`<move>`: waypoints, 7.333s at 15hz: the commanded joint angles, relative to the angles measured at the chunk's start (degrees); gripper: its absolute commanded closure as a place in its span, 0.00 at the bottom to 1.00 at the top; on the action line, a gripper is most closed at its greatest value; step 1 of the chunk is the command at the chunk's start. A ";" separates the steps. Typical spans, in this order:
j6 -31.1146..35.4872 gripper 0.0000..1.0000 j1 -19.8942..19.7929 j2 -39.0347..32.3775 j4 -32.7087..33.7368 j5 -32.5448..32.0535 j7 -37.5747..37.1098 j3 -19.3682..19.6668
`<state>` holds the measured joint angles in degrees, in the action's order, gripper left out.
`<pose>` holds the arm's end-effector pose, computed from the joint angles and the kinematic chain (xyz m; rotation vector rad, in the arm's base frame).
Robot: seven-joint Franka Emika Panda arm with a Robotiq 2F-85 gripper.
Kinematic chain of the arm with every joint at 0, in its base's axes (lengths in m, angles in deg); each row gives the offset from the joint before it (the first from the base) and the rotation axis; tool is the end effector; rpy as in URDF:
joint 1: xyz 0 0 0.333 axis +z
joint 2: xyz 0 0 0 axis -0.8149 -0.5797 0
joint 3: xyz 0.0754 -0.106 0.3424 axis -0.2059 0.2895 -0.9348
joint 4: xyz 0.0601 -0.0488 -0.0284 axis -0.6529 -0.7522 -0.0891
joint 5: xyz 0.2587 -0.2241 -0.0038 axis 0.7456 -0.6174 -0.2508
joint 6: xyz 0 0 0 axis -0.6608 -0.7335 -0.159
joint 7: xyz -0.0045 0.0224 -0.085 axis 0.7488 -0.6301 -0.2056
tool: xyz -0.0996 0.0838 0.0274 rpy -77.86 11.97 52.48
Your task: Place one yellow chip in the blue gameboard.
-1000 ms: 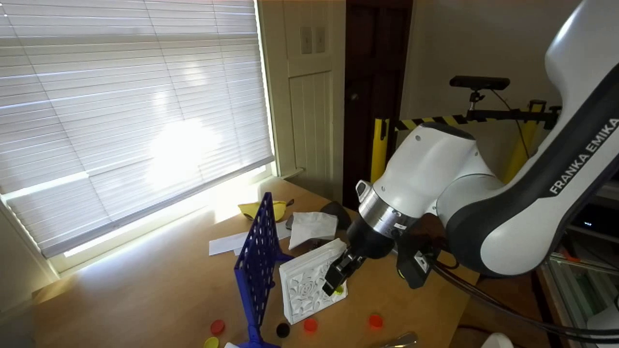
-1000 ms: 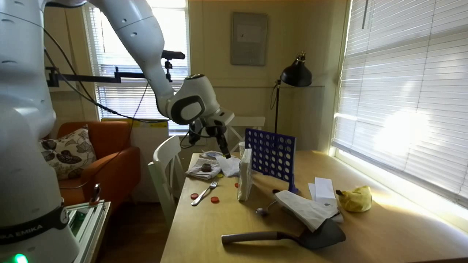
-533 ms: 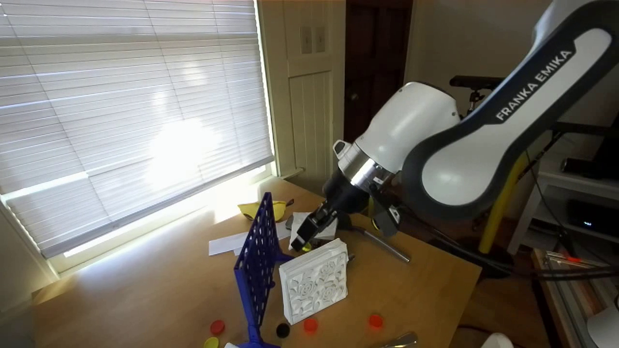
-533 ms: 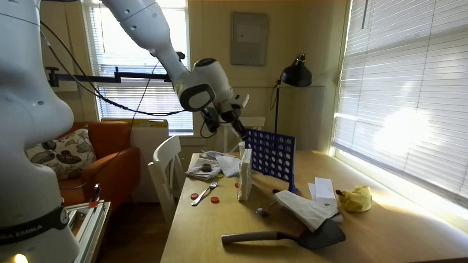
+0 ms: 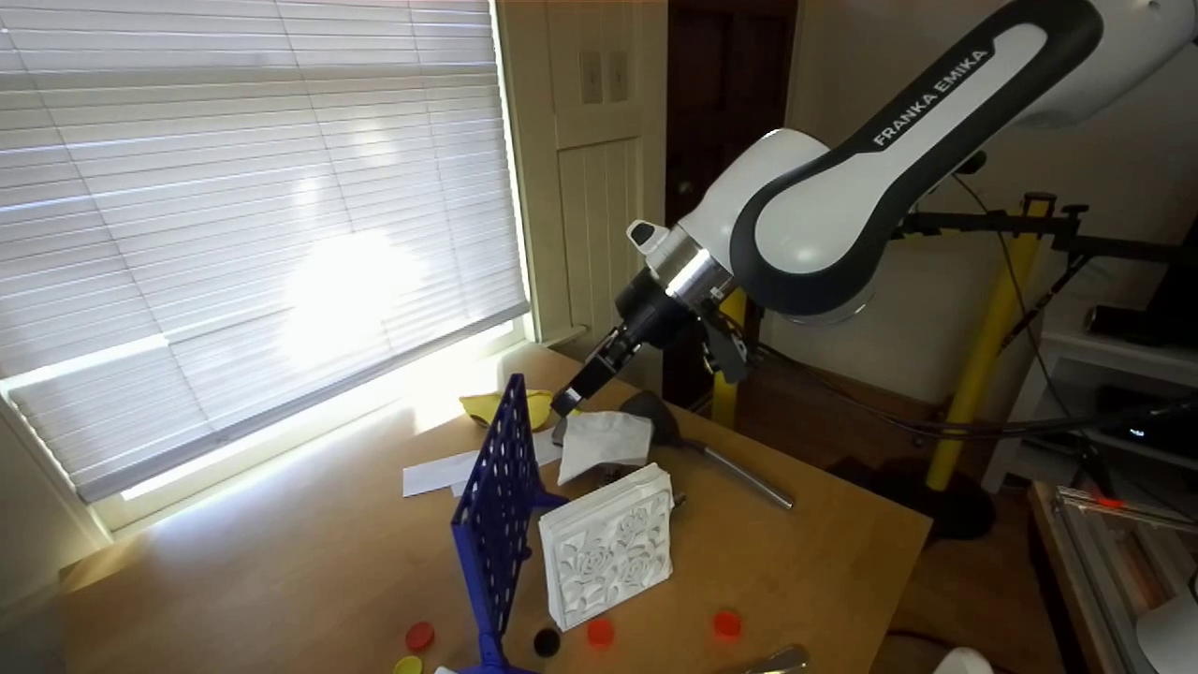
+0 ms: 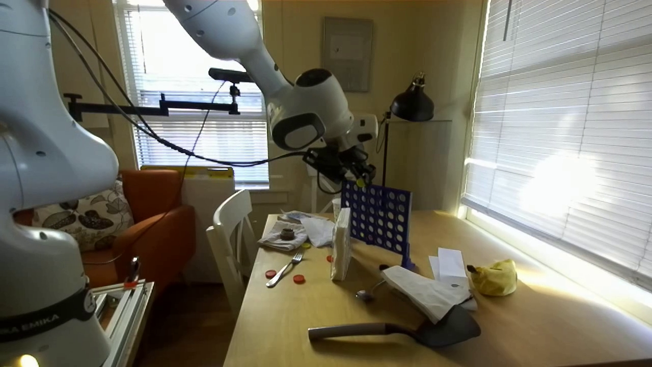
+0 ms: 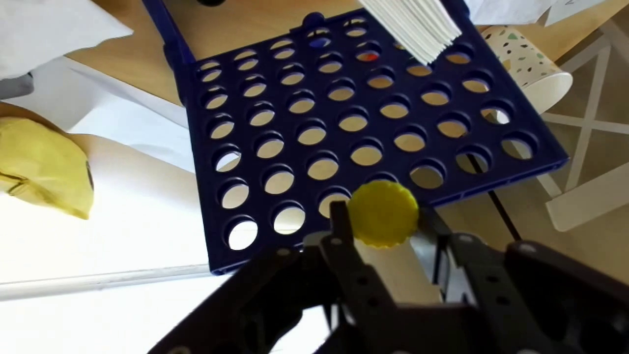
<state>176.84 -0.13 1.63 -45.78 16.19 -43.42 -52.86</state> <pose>0.5663 0.0496 0.4355 -2.6245 -0.2161 -0.9773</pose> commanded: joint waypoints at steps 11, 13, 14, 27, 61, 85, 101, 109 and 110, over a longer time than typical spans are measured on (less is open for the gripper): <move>22.59 0.90 7.96 1.76 -4.73 0.16 3.85 7.57; 25.61 0.90 16.12 2.68 -5.38 -10.06 -4.18 17.90; 26.62 0.90 19.22 2.24 -4.69 -12.19 -3.56 21.32; 30.94 0.90 21.83 -2.57 -1.78 -8.86 3.82 20.75; 38.61 0.90 52.51 -11.41 10.90 -37.53 -25.96 57.05; 42.83 0.90 53.51 -14.57 10.98 -37.28 -25.43 58.62; 42.94 0.05 53.50 -14.73 11.38 -37.16 -25.70 59.37; 37.98 0.00 47.83 -8.30 9.06 -46.81 -34.07 54.83; 36.03 0.00 46.59 -6.97 8.99 -48.97 -35.82 54.08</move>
<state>217.34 50.57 -9.85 -35.28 -26.34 -73.70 3.59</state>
